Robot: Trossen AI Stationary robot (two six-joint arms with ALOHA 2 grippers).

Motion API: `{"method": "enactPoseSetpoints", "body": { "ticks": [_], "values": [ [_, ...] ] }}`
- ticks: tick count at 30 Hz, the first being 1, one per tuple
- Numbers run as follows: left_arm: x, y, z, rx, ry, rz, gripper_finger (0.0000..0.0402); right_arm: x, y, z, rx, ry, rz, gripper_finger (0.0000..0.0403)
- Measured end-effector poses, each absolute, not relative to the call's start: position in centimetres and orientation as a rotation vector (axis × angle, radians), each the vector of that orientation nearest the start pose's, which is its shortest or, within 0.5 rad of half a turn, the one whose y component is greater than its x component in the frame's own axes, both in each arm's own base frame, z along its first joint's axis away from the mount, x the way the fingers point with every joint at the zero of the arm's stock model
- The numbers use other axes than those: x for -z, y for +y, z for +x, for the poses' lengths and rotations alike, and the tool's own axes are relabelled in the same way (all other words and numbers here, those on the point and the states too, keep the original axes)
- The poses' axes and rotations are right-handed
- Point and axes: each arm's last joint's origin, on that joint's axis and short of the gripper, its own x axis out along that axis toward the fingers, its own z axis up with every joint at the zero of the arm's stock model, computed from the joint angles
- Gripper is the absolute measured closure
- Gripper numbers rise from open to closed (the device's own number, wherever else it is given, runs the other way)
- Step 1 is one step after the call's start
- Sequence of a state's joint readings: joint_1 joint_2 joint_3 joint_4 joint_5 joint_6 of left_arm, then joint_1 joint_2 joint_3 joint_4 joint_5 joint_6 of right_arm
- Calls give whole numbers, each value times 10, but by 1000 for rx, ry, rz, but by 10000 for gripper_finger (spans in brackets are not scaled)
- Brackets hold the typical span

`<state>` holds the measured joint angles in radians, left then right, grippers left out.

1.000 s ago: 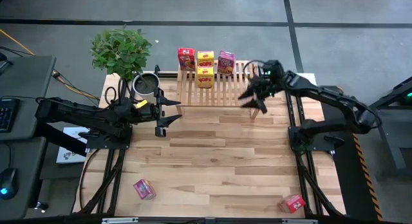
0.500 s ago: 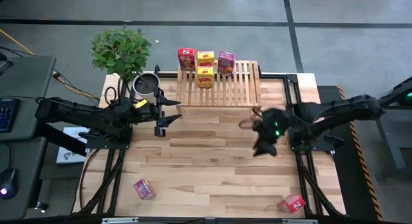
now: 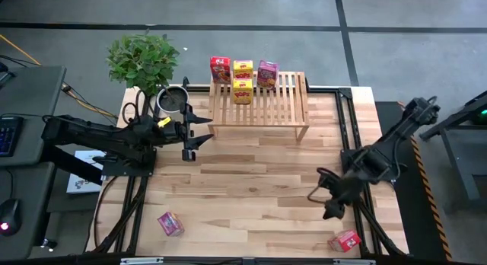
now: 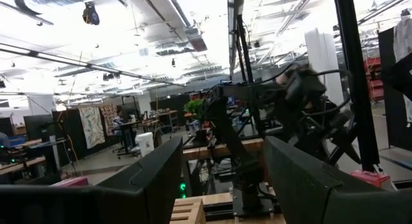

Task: Stack cereal on shelf
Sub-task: Align the red cereal box with the other red cereal box on the shelf

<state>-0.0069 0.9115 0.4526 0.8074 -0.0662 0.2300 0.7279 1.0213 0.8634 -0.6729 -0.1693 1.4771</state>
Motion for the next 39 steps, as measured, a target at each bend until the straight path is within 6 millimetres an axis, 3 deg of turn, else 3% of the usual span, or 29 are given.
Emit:
{"method": "enactPoseSetpoints", "body": {
  "ticks": [5, 10, 16, 19, 22, 28, 35, 39],
  "values": [
    [-290, 1, 195, -98, -339, 215, 194, -298, 155, 145, -3, 1230, 969, 167],
    [-290, 1, 195, -96, -340, 204, 194, -322, 184, 158, 126, 1339, 679, 167],
    [-290, 1, 195, -89, -340, 161, 194, -319, 219, 160, 351, 1614, 293, 167],
    [-290, 1, 195, -86, -340, 149, 194, -307, 242, 165, 197, 1683, 241, 167],
    [-290, 1, 195, -86, -340, 146, 194, -296, 254, 171, 185, 1738, 228, 167],
    [-290, 1, 195, -86, -341, 147, 194, -286, 268, 179, 173, 1744, 281, 167],
    [-290, 1, 195, -90, -340, 171, 194, -291, 275, 177, 216, 1691, 437, 167],
    [-290, 0, 195, -83, -341, 171, 194, -286, 280, 165, 97, 1744, 327, 167]
  ]
}}
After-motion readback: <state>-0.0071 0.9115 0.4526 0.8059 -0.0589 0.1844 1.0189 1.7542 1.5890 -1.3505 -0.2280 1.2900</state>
